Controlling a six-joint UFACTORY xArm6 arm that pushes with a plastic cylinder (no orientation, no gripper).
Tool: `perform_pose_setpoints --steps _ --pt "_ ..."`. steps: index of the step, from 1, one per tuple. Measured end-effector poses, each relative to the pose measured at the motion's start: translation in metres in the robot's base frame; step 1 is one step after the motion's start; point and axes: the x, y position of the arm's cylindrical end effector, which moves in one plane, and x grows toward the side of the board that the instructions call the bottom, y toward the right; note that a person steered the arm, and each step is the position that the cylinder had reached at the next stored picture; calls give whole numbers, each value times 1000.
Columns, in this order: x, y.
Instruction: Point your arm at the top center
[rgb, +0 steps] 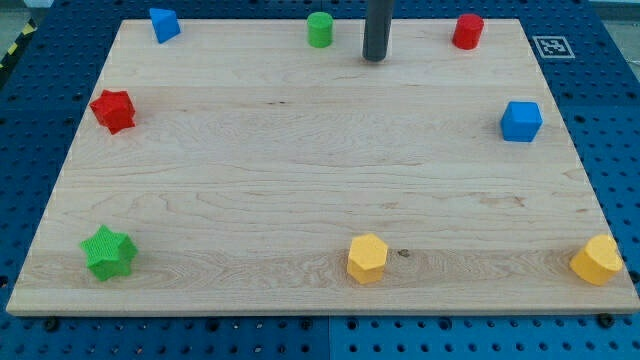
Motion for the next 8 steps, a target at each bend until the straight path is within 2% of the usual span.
perform_pose_setpoints --steps 6,7,8 --pt "-1 11" --pt "7 -11" --pt "31 -61"
